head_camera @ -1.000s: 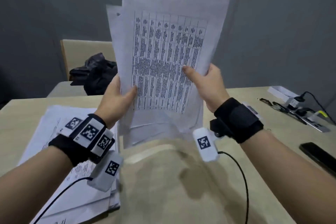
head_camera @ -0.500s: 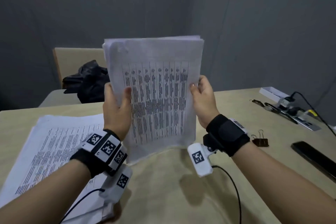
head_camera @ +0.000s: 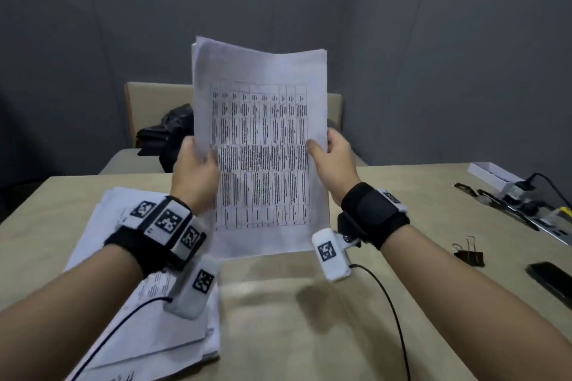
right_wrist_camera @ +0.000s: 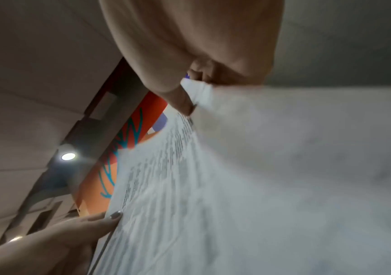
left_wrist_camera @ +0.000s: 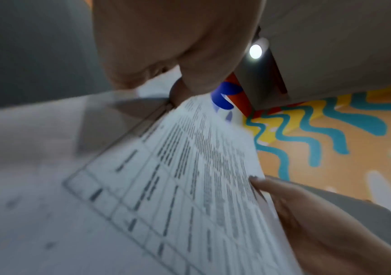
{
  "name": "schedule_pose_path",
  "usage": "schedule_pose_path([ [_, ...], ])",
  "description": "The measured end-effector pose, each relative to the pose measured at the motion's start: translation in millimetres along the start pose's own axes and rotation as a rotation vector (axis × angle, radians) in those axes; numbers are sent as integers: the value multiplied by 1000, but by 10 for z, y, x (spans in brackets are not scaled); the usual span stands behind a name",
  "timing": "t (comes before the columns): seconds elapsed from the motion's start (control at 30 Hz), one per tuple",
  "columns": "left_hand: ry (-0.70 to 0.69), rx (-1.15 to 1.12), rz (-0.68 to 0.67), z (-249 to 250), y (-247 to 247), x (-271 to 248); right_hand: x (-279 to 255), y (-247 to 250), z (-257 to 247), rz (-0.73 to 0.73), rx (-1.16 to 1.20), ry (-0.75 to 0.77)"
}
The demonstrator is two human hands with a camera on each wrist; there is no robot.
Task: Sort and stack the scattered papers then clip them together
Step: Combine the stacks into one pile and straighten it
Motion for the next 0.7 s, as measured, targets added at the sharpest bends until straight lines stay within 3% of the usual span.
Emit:
schedule_pose_path([
  [0.13, 112, 311, 12, -207, 692, 351, 43, -630, -11, -163, -75, -56],
  [0.23, 172, 523, -16, -555, 1172, 307, -148, -1146, 333, -318, -94, -234],
  [0.37, 312, 629, -11, -1123, 1523, 84, -406, -1666, 867, -460, -248, -323],
  [0.43, 374, 697, -30, -1342, 1600, -2, -505, -1783, 979, -514, -390, -294],
  [0.57, 484, 965, -227, -1612, 1640, -54, -543, -1725, 1051, -542, -670, -262],
  [0.63, 506, 1035, -291, -1607, 1595, -62, -521, -1662, 1073, -541, -713, -302],
  [0.7, 526, 1012, -377, -1551, 1479, -88, -549, -1669, 1047, -576, -597, -419],
])
Point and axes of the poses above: each hand's wrist, its own x-axis towards the middle knuckle, its own y-axis out of the back of the hand, z = x × y, the point moved 4 cm from there along x, towards the middle knuckle, and after that the axes turned 4 degrees about z, right-handed, at the moved point
